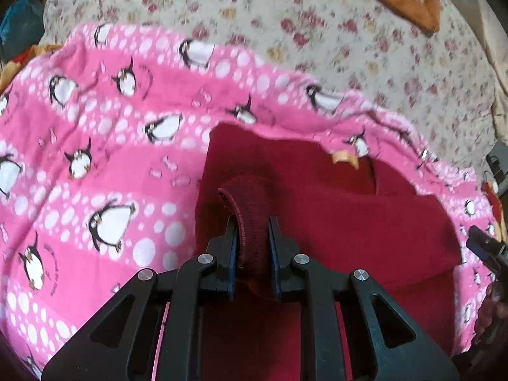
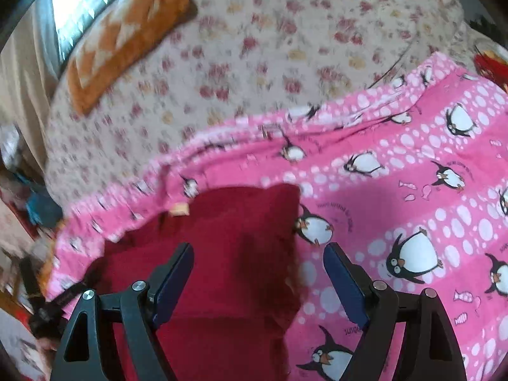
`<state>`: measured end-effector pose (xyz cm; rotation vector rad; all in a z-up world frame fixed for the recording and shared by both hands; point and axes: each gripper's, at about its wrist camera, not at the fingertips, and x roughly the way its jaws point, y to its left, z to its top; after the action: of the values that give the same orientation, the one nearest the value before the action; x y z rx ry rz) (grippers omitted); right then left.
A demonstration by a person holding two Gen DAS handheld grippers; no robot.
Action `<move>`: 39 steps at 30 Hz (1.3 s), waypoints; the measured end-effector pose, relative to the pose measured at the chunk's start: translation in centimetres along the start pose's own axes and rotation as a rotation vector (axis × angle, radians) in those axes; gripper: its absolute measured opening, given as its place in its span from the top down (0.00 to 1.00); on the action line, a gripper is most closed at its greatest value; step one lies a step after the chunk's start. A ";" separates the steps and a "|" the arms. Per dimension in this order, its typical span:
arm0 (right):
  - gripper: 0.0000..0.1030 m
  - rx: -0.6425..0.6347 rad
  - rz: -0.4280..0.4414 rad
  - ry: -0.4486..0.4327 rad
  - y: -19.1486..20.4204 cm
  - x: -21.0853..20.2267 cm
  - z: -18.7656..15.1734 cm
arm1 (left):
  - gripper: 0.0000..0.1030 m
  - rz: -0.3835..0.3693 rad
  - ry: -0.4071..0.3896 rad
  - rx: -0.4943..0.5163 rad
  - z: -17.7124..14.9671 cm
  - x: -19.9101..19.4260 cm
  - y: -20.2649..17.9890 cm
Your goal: Fold small clothes
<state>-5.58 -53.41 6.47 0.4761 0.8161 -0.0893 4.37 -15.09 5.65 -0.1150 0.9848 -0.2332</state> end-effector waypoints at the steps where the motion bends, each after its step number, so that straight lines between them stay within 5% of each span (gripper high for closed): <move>1: 0.21 -0.037 -0.032 0.028 0.4 0.9 -0.1 | 0.83 0.004 0.001 -0.006 -0.1 0.2 0.2; 5: 0.23 -0.147 -0.215 0.154 0.4 4.8 -1.3 | 0.71 0.010 0.017 -0.041 -0.3 0.7 0.8; 7: 0.23 -0.125 -0.227 0.158 -0.4 5.0 -1.3 | 0.66 0.028 0.011 -0.044 -0.4 0.2 0.9; 13: 0.23 -0.126 -0.147 -0.024 0.2 0.9 -0.4 | 0.43 0.056 -0.080 -0.050 -0.7 -2.1 0.7; 17: 0.57 -0.207 -0.095 0.066 1.7 3.6 -0.8 | 0.43 0.102 -0.013 -0.033 -1.2 0.3 0.5; 21: 0.57 -0.172 -0.149 0.173 0.6 7.3 -0.9 | 0.37 0.109 0.015 -0.052 -1.9 2.0 1.1; 25: 0.56 -0.165 -0.137 0.142 0.8 5.1 -0.7 | 0.36 0.102 0.015 -0.054 -2.1 1.1 1.4; 29: 0.47 -0.191 -0.096 0.142 1.5 3.3 -1.6 | 0.36 0.135 -0.010 -0.027 -3.1 -0.9 0.9; 32: 0.40 -0.233 -0.163 0.225 1.4 5.4 -3.0 | 0.36 0.153 -0.025 -0.009 -4.0 -2.5 0.4; 39: 0.40 -0.167 -0.110 0.161 2.6 0.4 -3.8 | 0.36 0.175 -0.068 0.069 -6.9 -7.2 -0.8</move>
<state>-7.20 -49.39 4.97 0.2828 0.9995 -0.0845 -5.35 -14.00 7.88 0.0259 0.9124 -0.1021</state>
